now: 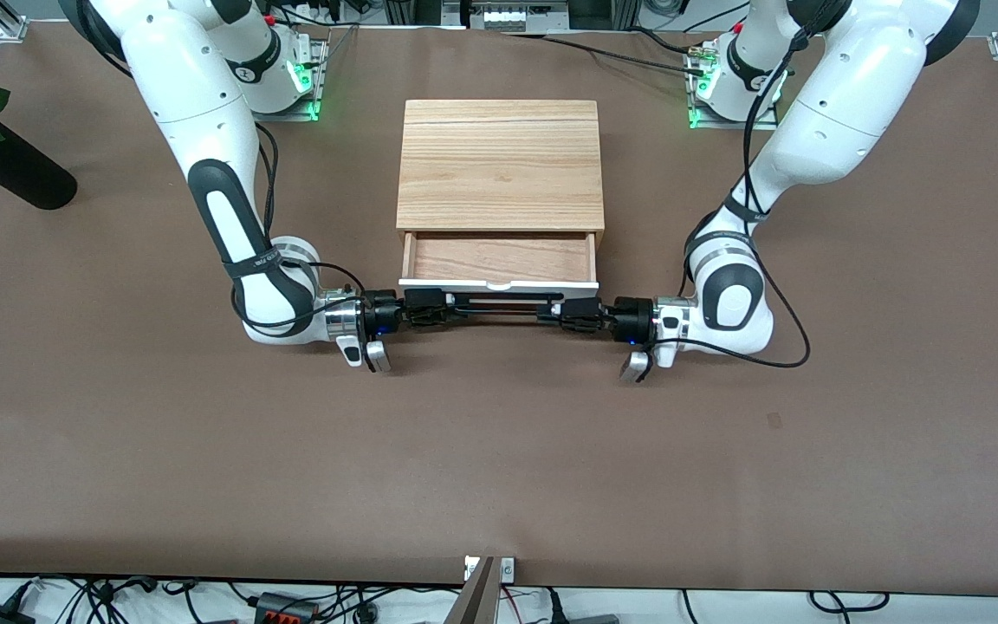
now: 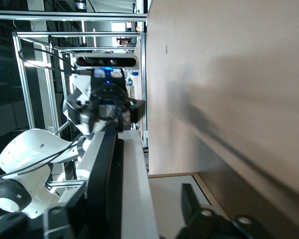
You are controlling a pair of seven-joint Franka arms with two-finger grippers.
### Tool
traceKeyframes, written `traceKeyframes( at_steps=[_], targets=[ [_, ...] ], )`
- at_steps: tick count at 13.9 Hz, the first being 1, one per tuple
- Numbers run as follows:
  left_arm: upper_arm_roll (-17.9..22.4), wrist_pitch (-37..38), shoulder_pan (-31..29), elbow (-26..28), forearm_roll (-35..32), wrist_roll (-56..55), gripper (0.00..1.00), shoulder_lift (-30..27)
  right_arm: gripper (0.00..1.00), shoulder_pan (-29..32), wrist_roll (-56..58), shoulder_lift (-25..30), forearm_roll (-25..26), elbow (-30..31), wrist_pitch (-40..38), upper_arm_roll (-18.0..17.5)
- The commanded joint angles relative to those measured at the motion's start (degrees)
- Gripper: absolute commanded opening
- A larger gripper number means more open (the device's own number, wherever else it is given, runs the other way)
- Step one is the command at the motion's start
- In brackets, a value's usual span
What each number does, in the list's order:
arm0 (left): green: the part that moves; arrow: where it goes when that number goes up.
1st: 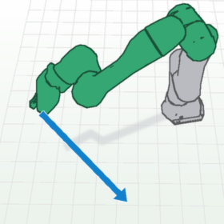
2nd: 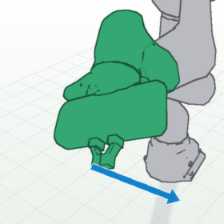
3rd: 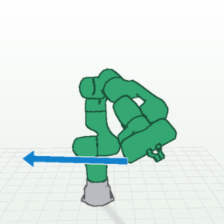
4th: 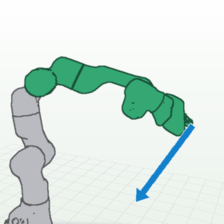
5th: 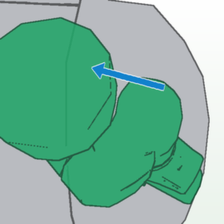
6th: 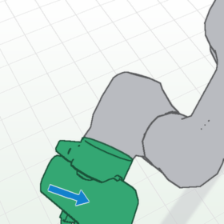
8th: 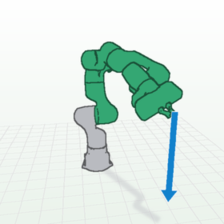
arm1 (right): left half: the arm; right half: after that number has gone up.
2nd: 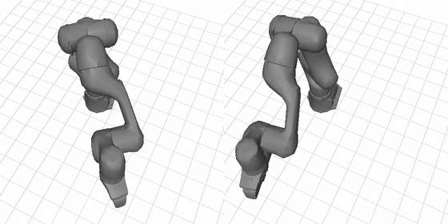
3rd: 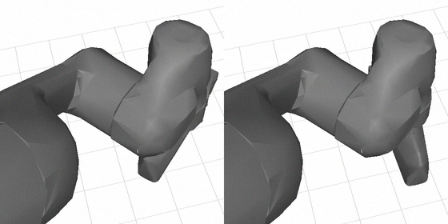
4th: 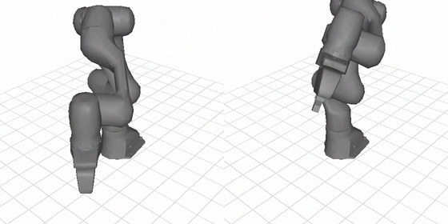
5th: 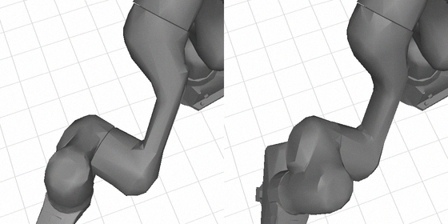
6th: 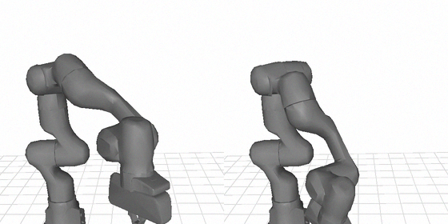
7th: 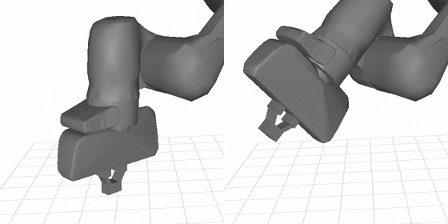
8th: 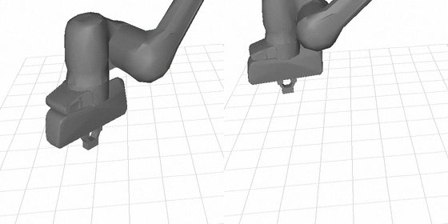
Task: Pull top drawer with both arms simultaneously
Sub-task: 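Open both grippers and release the drawer handle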
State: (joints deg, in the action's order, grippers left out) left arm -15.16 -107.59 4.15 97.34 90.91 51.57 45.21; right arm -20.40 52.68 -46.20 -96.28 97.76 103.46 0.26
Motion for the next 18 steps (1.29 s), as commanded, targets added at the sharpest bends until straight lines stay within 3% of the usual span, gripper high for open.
traceKeyframes(
  at_steps=[1,7,8,9,11,14,18],
  targets=[
    [-0.22,1.24,-0.37,-2.16,1.55,-0.68,0.85,0.85,1.00,0.36,-0.29,-0.04,1.62,-0.47,-0.46,-0.17],
    [-0.13,1.24,-0.55,-2.33,1.37,0.19,0.96,0.93,1.00,0.71,-5.38,3.03,2.14,-0.55,-0.54,0.27],
    [0.04,1.16,-0.55,-2.33,1.37,0.20,1.00,0.85,1.00,0.71,-7.92,4.26,4.76,-1.16,-0.54,0.88],
    [0.65,1.16,-0.29,-2.33,1.37,0.46,1.00,0.93,1.00,0.71,-11.25,5.14,8.61,-3.00,-0.63,1.84],
    [0.92,1.07,-0.02,-2.33,1.37,2.03,1.00,1.11,1.00,0.80,-19.42,7.42,21.93,-7.30,-1.16,4.74],
    [1.71,0.10,-0.37,-2.51,1.29,3.89,1.00,0.67,1.00,1.59,-24.80,10.15,39.88,-13.02,-3.53,6.07],
    [2.33,-3.41,-0.99,-4.79,-5.99,2.40,1.00,-0.29,1.00,2.03,-24.99,14.63,61.59,-14.88,-3.45,7.38]
  ],
)
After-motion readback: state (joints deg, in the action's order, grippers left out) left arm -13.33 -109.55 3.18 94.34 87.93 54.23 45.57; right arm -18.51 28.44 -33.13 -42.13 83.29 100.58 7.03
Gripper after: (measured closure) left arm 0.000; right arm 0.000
